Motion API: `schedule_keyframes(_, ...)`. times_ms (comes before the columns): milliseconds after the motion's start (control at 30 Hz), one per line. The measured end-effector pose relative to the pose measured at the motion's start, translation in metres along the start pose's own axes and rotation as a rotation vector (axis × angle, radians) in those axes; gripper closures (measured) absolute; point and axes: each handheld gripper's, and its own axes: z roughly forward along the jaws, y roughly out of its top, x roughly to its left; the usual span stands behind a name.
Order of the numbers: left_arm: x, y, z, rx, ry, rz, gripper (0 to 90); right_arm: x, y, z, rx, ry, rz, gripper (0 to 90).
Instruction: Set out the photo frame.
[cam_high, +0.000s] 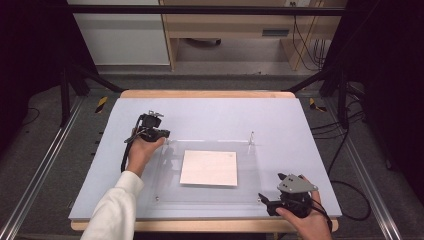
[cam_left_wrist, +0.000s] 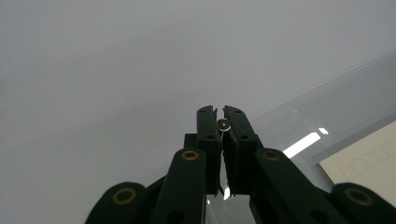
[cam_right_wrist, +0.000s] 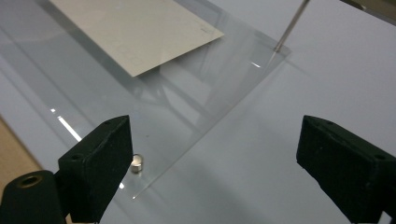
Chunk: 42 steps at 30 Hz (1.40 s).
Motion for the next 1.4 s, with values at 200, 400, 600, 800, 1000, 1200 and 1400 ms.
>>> schedule_keyframes(200, 0.001, 0.000, 0.000, 0.006, -0.004, -0.001, 85.1, 0.011, -0.004, -0.005, 0.003, 0.018, -0.043, 11.6)
schedule_keyframes(400, 0.002, 0.001, 0.001, 0.009, -0.009, -0.004, 85.1, 0.014, -0.013, -0.005, 0.014, 0.020, -0.040, 12.8)
schedule_keyframes(600, 0.002, 0.002, 0.001, 0.016, -0.018, -0.012, 85.1, 0.020, -0.014, 0.001, 0.044, 0.029, -0.091, 13.5)
schedule_keyframes(800, 0.004, 0.004, 0.002, 0.024, -0.022, -0.016, 85.0, 0.026, -0.016, 0.006, 0.080, 0.028, -0.142, 16.7)
schedule_keyframes(1000, 0.005, 0.006, 0.003, 0.033, -0.028, -0.017, 85.0, 0.026, -0.017, 0.009, 0.088, 0.015, -0.169, 21.8)
schedule_keyframes(1200, 0.005, 0.005, 0.003, 0.033, -0.030, -0.009, 85.0, 0.027, -0.015, 0.016, 0.085, -0.002, -0.211, 27.6)
schedule_keyframes(1400, 0.006, 0.005, 0.003, 0.028, -0.033, -0.008, 84.9, 0.031, -0.013, 0.017, 0.062, -0.008, -0.271, 31.3)
